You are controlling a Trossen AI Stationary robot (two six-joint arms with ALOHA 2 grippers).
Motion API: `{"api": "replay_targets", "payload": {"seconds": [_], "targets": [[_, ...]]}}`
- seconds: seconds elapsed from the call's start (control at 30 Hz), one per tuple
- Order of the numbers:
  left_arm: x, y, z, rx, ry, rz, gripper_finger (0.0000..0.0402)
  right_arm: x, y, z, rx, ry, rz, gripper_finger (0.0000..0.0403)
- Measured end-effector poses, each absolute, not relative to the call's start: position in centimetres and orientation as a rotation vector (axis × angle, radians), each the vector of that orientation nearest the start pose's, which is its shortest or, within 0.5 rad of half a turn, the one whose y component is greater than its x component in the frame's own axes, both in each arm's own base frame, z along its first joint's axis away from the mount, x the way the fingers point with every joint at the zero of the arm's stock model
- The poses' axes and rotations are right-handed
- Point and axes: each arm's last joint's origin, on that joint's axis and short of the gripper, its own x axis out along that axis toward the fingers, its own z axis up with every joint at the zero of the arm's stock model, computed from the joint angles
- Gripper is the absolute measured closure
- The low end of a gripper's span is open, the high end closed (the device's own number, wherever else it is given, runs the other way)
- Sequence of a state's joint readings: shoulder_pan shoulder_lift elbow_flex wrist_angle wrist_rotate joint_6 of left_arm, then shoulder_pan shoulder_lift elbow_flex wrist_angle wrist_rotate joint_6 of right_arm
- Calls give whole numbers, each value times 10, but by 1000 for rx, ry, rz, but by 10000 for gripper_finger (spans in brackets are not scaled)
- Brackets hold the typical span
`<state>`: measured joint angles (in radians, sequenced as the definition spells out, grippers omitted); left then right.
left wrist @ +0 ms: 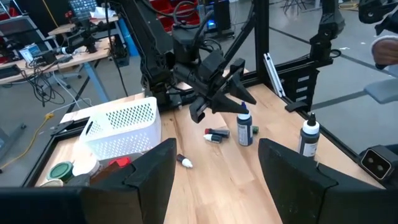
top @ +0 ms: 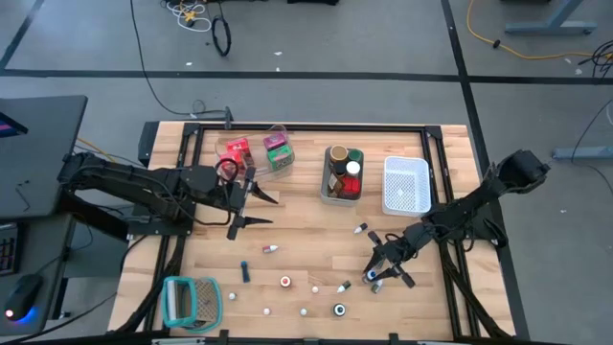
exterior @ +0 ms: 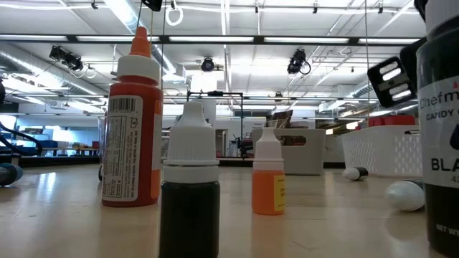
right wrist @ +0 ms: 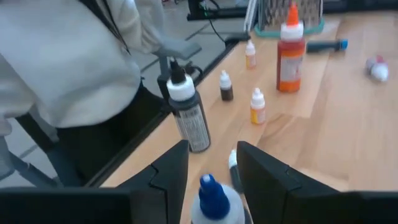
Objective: Pick & Place Kitchen Items
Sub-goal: Put the large blue food coloring bottle into the white bin
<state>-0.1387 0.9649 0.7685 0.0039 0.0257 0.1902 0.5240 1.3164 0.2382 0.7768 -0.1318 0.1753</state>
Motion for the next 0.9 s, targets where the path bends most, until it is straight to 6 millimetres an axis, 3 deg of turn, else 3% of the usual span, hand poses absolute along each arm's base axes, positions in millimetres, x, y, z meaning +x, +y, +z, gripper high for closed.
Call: {"api": "replay_targets", "payload": {"seconds": [0.6, 0.9], "targets": [[214, -31, 313, 200, 174, -182, 166, 186, 112, 139, 126, 360, 607, 256], [214, -31, 313, 193, 175, -181, 166, 188, 110, 141, -40, 288, 557, 256]]}}
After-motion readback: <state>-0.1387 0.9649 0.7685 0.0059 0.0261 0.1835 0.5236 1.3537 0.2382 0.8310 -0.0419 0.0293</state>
